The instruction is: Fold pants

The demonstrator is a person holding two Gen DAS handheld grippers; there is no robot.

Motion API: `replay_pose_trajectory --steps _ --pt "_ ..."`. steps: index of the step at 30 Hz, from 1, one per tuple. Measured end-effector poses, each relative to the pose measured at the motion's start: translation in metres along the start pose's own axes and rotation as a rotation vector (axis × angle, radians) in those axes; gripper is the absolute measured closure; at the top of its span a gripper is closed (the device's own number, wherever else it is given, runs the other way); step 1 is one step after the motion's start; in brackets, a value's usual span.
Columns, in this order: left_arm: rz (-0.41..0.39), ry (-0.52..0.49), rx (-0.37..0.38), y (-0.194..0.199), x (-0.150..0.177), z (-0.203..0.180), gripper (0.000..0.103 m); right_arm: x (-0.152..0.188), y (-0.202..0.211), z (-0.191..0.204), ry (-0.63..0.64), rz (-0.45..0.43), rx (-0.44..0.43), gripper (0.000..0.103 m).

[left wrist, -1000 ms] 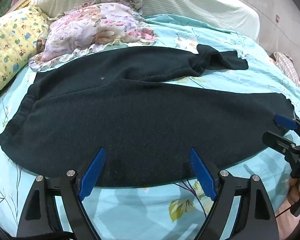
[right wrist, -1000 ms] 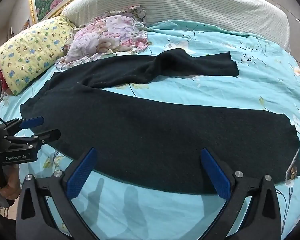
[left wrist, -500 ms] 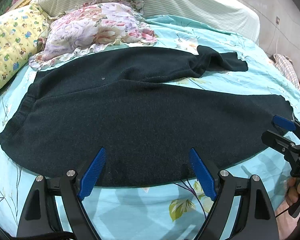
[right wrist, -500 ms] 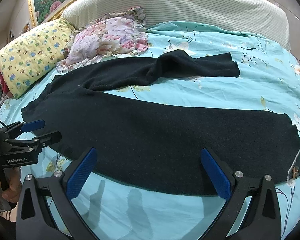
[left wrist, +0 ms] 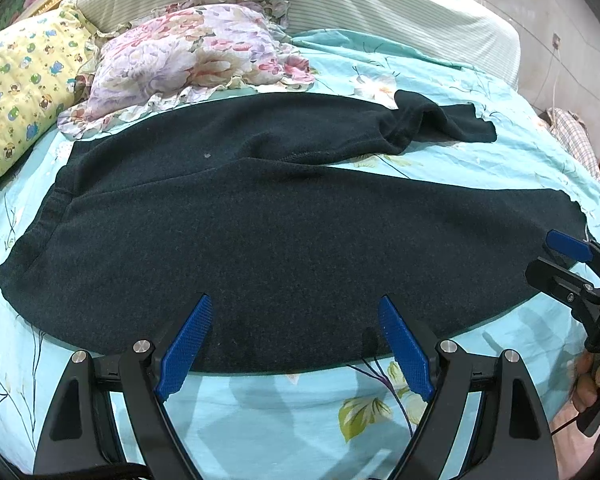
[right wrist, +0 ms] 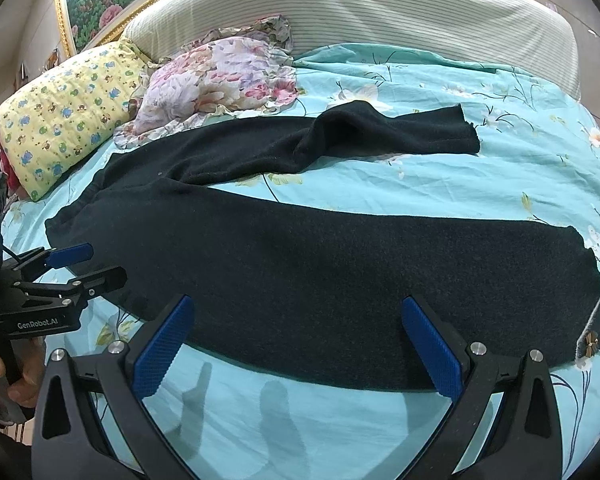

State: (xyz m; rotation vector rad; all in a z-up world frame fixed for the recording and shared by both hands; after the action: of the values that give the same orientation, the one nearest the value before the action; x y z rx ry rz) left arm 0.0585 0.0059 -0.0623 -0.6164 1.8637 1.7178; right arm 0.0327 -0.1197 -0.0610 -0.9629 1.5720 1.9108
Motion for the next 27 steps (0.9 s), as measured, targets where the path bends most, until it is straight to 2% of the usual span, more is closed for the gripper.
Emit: replay_pose_trajectory --steps 27 --pt "0.014 0.008 0.018 -0.0035 0.0011 0.0012 0.017 -0.0004 0.001 0.0006 -0.019 0.004 -0.011 0.0"
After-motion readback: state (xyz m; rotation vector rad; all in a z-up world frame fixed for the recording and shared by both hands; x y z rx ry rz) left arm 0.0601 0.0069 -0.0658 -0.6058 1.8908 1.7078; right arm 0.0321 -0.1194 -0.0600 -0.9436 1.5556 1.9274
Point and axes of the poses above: each gripper's, at about its wrist camera, not at the fingertips, and y roughly against the way its jaws point, z to its left, x to its underside, the point moved 9 cm from there along -y, roughly the way its jaws point, and after that the axes turned 3 degrees about x, right-handed, at the moved point
